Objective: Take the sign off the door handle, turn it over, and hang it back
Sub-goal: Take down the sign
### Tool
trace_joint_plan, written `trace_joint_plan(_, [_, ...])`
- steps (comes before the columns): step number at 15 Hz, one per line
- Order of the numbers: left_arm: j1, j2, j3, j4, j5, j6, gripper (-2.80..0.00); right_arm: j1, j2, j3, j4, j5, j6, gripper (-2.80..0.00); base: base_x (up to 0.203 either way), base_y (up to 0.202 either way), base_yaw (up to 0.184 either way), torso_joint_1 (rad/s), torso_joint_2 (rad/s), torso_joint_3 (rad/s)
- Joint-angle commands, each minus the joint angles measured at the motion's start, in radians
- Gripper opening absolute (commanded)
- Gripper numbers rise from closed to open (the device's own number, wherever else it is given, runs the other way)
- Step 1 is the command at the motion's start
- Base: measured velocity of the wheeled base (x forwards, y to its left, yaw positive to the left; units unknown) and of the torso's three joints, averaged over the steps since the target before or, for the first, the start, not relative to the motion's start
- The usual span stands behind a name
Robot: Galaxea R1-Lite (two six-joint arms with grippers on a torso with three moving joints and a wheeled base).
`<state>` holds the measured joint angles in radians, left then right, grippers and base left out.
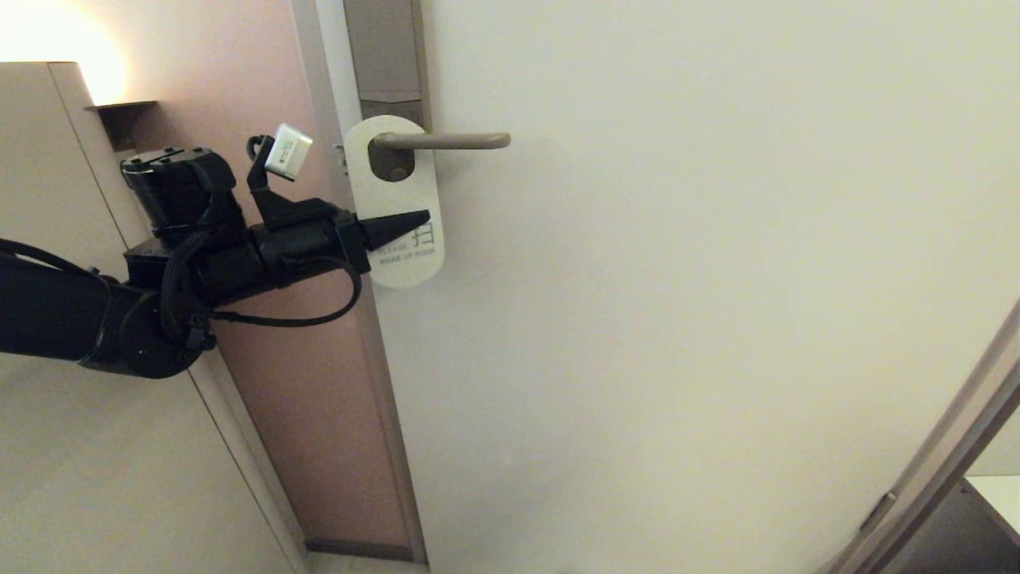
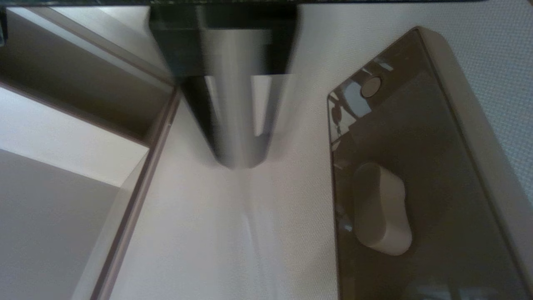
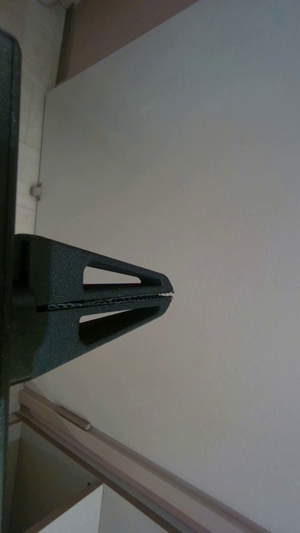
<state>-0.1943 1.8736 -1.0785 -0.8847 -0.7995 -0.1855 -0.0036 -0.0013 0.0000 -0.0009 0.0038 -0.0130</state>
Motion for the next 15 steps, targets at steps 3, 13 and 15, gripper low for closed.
trace_joint_plan(3, [-0.002, -0.008, 0.000, -0.005, -0.004, 0.000, -2.80, 0.001, 0.001, 0.000, 0.000, 0.001, -0.001, -2.80, 0.000, 0.000, 0.000, 0.000, 0.00, 0.000])
trace_joint_plan(13, [-0.056, -0.039, 0.015, -0.005, 0.059, 0.003, -2.80, 0.001, 0.001, 0.000, -0.001, 0.001, -0.001, -2.80, 0.000, 0.000, 0.000, 0.000, 0.00, 0.000])
trace_joint_plan(15, [-0.056, -0.031, 0.015, -0.005, 0.064, 0.004, -2.80, 0.001, 0.001, 0.000, -0.001, 0.001, -0.001, -2.80, 0.000, 0.000, 0.000, 0.000, 0.00, 0.000])
